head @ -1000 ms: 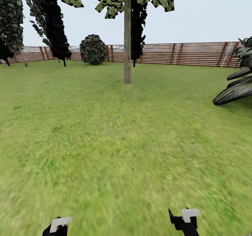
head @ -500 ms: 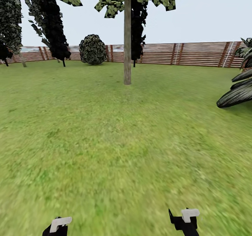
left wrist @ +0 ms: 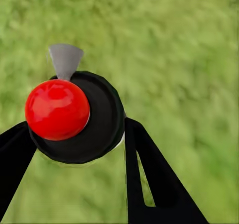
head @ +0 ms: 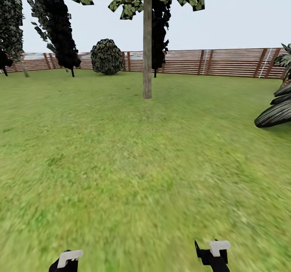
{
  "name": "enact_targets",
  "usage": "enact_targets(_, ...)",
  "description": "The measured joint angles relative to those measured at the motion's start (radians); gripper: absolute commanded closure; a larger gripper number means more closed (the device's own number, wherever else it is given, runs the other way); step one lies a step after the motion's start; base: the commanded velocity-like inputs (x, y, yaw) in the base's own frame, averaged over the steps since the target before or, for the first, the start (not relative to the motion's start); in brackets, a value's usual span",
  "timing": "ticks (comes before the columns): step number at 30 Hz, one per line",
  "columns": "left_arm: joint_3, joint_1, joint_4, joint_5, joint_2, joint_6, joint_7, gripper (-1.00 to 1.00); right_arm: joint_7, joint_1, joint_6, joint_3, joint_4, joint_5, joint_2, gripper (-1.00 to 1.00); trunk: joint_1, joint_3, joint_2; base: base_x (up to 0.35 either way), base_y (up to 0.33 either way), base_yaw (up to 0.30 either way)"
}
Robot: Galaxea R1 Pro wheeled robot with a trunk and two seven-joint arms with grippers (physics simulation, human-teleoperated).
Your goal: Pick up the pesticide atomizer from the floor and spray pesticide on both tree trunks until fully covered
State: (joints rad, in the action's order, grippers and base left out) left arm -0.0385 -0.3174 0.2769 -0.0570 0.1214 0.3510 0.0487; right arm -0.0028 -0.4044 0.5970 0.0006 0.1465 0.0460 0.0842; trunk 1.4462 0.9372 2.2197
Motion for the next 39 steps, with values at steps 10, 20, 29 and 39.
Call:
enact_targets(10, 0.0, 0.0, 0.0, 0.0, 0.0, 0.0, 0.0, 1.0, 0.0, 0.0, 0.0, 0.001, 0.0, 0.0, 0.0, -1.0, 0.0, 0.0, 0.0, 0.337, 0.0, 0.0)
enact_targets(20, 0.0, 0.0, 0.0, 0.0, 0.0, 0.0, 0.0, 1.0, 0.0, 0.0, 0.0, 0.001, 0.0, 0.0, 0.0, -1.0, 0.0, 0.0, 0.0, 0.337, 0.0, 0.0)
enact_targets(29, 0.0, 0.0, 0.0, 0.0, 0.0, 0.0, 0.0, 1.0, 0.0, 0.0, 0.0, 0.0, 0.0, 0.0, 0.0, -1.0, 0.0, 0.0, 0.0, 0.337, 0.0, 0.0)
enact_targets(39, 0.0, 0.0, 0.0, 0.0, 0.0, 0.0, 0.0, 1.0, 0.0, 0.0, 0.0, 0.0, 0.0, 0.0, 0.0, -1.0, 0.0, 0.0, 0.0, 0.337, 0.0, 0.0)
